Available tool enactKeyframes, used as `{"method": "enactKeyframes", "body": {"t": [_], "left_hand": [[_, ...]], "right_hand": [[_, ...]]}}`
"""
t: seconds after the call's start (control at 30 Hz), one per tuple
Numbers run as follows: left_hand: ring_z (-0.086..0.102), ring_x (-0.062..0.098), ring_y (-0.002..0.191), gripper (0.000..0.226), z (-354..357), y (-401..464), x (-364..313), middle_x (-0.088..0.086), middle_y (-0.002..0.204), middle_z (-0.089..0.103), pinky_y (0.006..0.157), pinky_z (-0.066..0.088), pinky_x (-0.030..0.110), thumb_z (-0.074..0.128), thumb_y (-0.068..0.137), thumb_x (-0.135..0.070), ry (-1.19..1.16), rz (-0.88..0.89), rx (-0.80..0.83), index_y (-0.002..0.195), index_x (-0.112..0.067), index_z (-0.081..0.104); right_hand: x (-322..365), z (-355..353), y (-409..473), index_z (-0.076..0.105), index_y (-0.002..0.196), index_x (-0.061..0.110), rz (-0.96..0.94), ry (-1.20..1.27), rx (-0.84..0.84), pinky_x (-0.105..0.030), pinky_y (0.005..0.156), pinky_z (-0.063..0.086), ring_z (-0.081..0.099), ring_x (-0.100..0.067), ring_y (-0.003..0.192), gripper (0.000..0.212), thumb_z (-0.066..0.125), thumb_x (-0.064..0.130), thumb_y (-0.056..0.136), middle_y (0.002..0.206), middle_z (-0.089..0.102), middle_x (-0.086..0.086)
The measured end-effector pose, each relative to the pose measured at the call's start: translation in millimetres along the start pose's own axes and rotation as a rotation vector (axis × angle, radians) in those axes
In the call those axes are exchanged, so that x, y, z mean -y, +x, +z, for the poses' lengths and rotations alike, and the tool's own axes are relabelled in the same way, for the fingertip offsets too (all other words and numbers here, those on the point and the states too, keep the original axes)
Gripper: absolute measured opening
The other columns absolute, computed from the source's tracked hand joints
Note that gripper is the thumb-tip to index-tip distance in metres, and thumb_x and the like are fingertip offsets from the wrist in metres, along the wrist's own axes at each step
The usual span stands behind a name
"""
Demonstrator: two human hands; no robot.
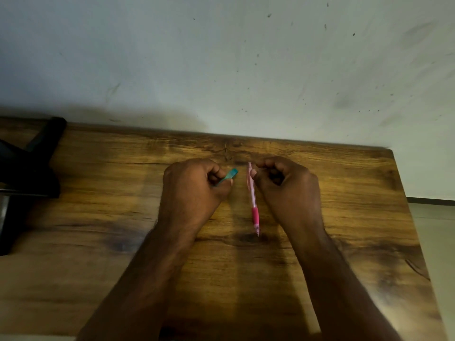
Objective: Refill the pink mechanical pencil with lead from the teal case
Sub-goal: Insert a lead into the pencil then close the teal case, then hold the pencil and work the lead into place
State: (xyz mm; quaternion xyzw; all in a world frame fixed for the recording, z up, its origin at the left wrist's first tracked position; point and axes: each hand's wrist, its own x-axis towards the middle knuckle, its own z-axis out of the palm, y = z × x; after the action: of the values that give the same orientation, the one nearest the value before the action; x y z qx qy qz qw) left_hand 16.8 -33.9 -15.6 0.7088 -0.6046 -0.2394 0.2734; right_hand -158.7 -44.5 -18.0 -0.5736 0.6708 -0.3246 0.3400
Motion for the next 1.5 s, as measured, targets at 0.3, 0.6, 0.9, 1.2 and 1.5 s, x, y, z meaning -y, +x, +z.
{"method": "enactKeyframes", "body": {"t": [0.3,0.6,0.9,1.2,1.5], "left_hand": [[0.063,0.002,0.068,0.018,2.9,-0.6,-2.3,-0.02,0.064,0.062,0.085,0.058,0.046,0.085,0.078,-0.044,0.092,-0.05,0.021,0.076,-0.033,0.071],[0.061,-0.008,0.068,0.024,3.2,0.2,-0.4,-0.021,0.069,0.064,0.064,0.06,0.031,0.07,0.09,-0.052,-0.025,-0.014,-0.095,0.082,-0.03,0.075],[0.065,-0.002,0.072,0.033,5.0,-0.5,-2.1,-0.013,0.079,0.071,0.059,0.056,0.025,0.062,0.096,-0.052,-0.119,0.012,-0.113,0.091,-0.023,0.077],[0.067,-0.001,0.075,0.029,8.2,1.5,2.1,-0.014,0.085,0.075,0.062,0.059,0.032,0.064,0.096,-0.05,-0.141,0.036,-0.111,0.091,-0.025,0.078],[0.063,-0.004,0.071,0.023,10.5,1.1,4.1,-0.018,0.076,0.069,0.057,0.045,0.016,0.067,0.096,-0.048,-0.095,0.069,-0.094,0.086,-0.03,0.076]], "right_hand": [[8.4,15.3,-7.9,0.07,0.121,0.025,-0.044,-0.404,0.074,-0.03,0.077,0.052,0.07,-0.018,0.093,0.035,0.075,0.028,0.087,0.102,0.076,0.006],[14.3,-0.4,5.4,0.075,0.093,0.012,0.388,1.124,0.071,-0.036,0.076,0.06,0.071,-0.022,0.082,0.025,0.053,0.02,0.103,0.086,0.07,-0.01],[11.4,-13.0,7.5,0.043,0.069,0.018,0.344,1.722,0.139,-0.035,0.063,0.032,0.028,-0.016,0.06,0.056,0.038,0.068,0.095,0.066,0.033,0.0],[12.3,-11.7,9.2,0.041,0.065,0.018,0.306,1.717,0.14,-0.034,0.061,0.034,0.026,-0.016,0.059,0.055,0.035,0.063,0.097,0.062,0.032,0.001],[14.6,-9.1,7.6,0.04,0.065,0.017,0.28,1.681,0.166,-0.034,0.061,0.031,0.022,-0.016,0.061,0.053,0.032,0.057,0.099,0.063,0.03,0.001]]}}
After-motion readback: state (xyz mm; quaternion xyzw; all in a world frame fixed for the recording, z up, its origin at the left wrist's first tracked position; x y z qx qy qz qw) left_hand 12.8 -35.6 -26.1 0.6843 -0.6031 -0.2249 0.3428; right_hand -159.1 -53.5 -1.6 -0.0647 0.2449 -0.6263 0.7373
